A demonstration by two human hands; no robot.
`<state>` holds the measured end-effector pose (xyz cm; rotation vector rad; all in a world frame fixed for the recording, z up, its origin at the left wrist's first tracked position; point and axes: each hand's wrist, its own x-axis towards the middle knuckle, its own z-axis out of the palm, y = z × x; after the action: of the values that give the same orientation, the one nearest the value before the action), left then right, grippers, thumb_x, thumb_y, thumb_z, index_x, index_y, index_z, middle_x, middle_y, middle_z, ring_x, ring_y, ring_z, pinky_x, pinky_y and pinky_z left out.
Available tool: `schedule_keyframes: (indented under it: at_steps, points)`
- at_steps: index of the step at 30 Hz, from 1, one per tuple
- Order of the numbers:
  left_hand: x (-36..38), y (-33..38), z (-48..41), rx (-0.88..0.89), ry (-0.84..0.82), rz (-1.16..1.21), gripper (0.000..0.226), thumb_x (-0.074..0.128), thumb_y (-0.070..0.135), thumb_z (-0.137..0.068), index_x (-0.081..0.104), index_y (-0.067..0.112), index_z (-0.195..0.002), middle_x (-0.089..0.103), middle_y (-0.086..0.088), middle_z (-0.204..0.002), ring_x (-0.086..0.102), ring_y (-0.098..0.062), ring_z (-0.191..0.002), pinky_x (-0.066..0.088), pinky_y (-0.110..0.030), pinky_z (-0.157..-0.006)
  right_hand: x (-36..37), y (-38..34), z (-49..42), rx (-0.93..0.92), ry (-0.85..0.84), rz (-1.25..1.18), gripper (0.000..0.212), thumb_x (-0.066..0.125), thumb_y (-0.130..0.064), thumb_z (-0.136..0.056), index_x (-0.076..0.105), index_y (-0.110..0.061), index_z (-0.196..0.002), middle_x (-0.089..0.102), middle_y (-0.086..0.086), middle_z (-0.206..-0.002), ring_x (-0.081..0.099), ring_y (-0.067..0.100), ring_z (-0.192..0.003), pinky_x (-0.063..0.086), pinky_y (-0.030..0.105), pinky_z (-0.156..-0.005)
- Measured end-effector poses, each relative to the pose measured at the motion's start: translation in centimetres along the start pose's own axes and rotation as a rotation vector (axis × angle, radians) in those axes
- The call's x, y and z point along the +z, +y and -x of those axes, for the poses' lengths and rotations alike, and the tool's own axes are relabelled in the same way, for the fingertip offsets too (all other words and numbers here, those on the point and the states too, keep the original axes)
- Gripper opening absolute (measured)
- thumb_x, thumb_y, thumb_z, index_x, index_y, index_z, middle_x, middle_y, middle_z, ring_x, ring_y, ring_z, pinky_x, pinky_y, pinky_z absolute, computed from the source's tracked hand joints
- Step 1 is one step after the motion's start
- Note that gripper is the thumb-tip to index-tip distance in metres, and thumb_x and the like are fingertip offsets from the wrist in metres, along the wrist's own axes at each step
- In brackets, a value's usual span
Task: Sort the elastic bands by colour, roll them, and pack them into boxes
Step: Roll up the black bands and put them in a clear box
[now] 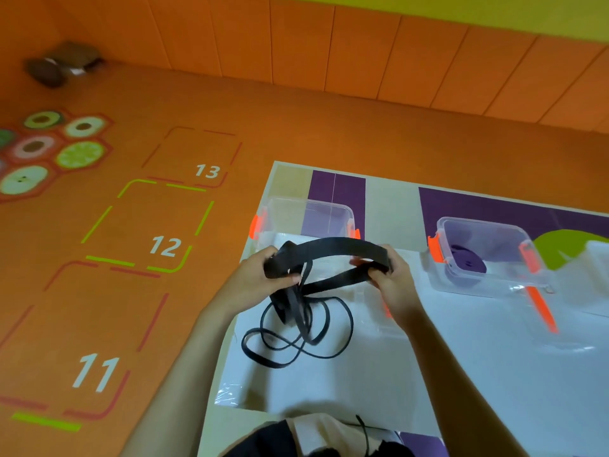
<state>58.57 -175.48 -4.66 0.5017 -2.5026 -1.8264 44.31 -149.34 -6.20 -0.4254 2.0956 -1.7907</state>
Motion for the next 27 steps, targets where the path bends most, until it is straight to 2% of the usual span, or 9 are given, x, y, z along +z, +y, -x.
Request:
schedule_keyframes:
  at_steps: [3,6,11,14,15,18,20,23,27]
  points:
    - [0.4,-0.7,0.2,-0.012,-0.061,-0.04,0.021,0.08,0.047,-0.09,0.073,0.037,-0.106,0.076,0.017,-0.089,0.071,0.001,-0.081,0.049,-0.018,-0.074,0.1,1.0,1.0,0.097,0.003,0.007,0.051,0.041,0.024,-0.094,0.066,-0.015,-0.115,0.078,0.018,-0.11,0.079,0.023,-0.102,0.06,0.021,-0.074]
    - [0.6,-1.3,0.4,-0.044,0.0,-0.084,0.016,0.071,0.043,-0.1,0.07,0.031,-0.109,0.077,0.009,-0.083,0.071,-0.004,-0.073,0.051,-0.022,-0.069,-0.2,1.6,1.8,0.147,0.054,-0.014,0.045,0.042,0.024,-0.096,0.062,-0.007,-0.121,0.075,0.017,-0.118,0.078,0.02,-0.104,0.055,0.015,-0.064]
    - [0.6,-1.4,0.6,-0.062,0.124,0.063,0.013,0.068,0.03,-0.104,0.064,0.036,-0.114,0.075,0.01,-0.077,0.069,-0.004,-0.07,0.054,-0.017,-0.061,-0.5,1.6,2.3,0.107,0.072,0.061,0.048,0.047,0.023,-0.091,0.066,-0.015,-0.114,0.073,0.013,-0.114,0.072,0.025,-0.104,0.052,0.01,-0.064]
    - [0.2,-1.1,0.5,-0.057,0.161,0.058,0.008,0.068,0.026,-0.104,0.068,0.032,-0.109,0.074,0.01,-0.078,0.069,-0.007,-0.072,0.057,-0.025,-0.066,-0.5,0.8,2.2,0.065,0.099,0.061,0.054,0.046,0.023,-0.088,0.068,-0.02,-0.113,0.072,-0.015,-0.104,0.067,0.019,-0.098,0.052,0.011,-0.065]
    - [0.1,-0.9,0.5,-0.049,0.169,0.045,0.007,0.068,0.025,-0.104,0.069,0.03,-0.108,0.074,0.01,-0.079,0.069,-0.008,-0.073,0.058,-0.029,-0.069,-0.5,0.4,2.1,0.054,0.119,0.041,0.056,0.045,0.023,-0.089,0.068,-0.022,-0.113,0.071,-0.018,-0.103,0.066,0.017,-0.097,0.053,0.012,-0.065]
    - [-0.2,0.1,0.6,-0.008,0.216,0.046,0.01,0.067,0.019,-0.103,0.071,0.026,-0.108,0.073,0.009,-0.079,0.069,-0.009,-0.073,0.058,-0.034,-0.073,-0.6,-1.0,1.8,0.022,0.151,-0.035,0.057,0.048,0.021,-0.09,0.07,-0.027,-0.113,0.071,-0.014,-0.108,0.07,0.017,-0.106,0.06,0.02,-0.077]
    - [-0.3,1.1,0.9,0.047,0.242,0.064,0.012,0.066,0.017,-0.103,0.071,0.028,-0.107,0.073,0.006,-0.079,0.066,-0.006,-0.067,0.055,-0.026,-0.066,-0.6,-2.2,1.7,-0.002,0.146,-0.069,0.057,0.049,0.019,-0.092,0.07,-0.03,-0.112,0.072,-0.016,-0.108,0.072,0.016,-0.109,0.062,0.024,-0.083]
    - [-0.4,2.9,1.5,0.125,0.256,0.094,0.014,0.066,0.017,-0.104,0.072,0.029,-0.101,0.069,0.001,-0.074,0.06,-0.004,-0.057,0.045,-0.019,-0.054,-0.5,-4.2,1.5,-0.06,0.15,-0.127,0.056,0.048,0.016,-0.093,0.071,-0.031,-0.111,0.075,-0.011,-0.105,0.074,0.014,-0.106,0.062,0.025,-0.081]
    - [-1.0,5.0,2.0,0.219,0.254,0.141,0.018,0.066,0.018,-0.104,0.072,0.033,-0.096,0.066,0.003,-0.069,0.054,-0.006,-0.053,0.043,-0.019,-0.05,-0.4,-7.2,1.3,-0.135,0.157,-0.226,0.059,0.045,0.016,-0.095,0.072,-0.036,-0.104,0.077,-0.002,-0.104,0.076,0.021,-0.105,0.062,0.024,-0.079]
